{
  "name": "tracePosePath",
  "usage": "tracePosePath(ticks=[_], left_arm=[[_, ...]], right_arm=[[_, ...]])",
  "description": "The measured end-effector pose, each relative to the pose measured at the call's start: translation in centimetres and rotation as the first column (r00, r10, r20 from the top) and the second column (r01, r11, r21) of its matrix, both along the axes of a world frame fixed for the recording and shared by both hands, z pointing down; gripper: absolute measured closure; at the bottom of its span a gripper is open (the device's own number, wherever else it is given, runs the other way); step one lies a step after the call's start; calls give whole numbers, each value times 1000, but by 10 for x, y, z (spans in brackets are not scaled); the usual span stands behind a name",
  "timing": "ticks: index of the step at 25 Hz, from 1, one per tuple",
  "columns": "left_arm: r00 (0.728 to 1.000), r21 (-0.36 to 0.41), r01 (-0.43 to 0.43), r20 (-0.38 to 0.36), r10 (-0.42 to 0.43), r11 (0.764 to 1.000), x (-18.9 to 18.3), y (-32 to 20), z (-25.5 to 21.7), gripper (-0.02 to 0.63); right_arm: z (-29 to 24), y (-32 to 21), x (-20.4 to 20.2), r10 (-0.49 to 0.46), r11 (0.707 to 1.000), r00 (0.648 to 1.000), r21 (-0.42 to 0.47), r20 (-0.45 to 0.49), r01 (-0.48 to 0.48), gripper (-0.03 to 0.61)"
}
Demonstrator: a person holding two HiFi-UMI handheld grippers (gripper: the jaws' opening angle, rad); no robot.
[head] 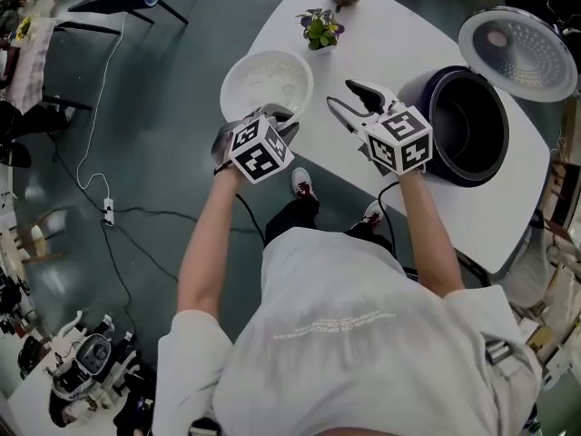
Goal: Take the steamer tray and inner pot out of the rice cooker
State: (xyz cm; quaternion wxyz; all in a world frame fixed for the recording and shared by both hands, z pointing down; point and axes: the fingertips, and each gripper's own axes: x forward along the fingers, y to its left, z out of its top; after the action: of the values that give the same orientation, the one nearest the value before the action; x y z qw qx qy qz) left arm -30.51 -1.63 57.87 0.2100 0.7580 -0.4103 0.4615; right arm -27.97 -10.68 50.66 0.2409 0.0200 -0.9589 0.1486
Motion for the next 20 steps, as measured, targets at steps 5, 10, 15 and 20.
tracePosePath(ticks=[5, 10, 15, 20], left_arm=[[997, -24, -73, -21, 73, 997, 4, -15, 22, 558], [991, -44, -124, -57, 122, 991, -4, -22, 40, 557], [986, -54, -153, -83, 148, 987, -5, -26, 57, 558], [983, -64, -174, -70, 170, 983, -10, -28, 74, 557]], right_arm=[[16, -11, 3, 46, 999, 998, -12, -37, -47, 348], [35, -18, -5, 93, 995, 993, -26, -74, -95, 348], [51, -24, -6, 128, 991, 987, -34, -95, -132, 348], [61, -28, -12, 157, 986, 982, -42, -104, -163, 347]])
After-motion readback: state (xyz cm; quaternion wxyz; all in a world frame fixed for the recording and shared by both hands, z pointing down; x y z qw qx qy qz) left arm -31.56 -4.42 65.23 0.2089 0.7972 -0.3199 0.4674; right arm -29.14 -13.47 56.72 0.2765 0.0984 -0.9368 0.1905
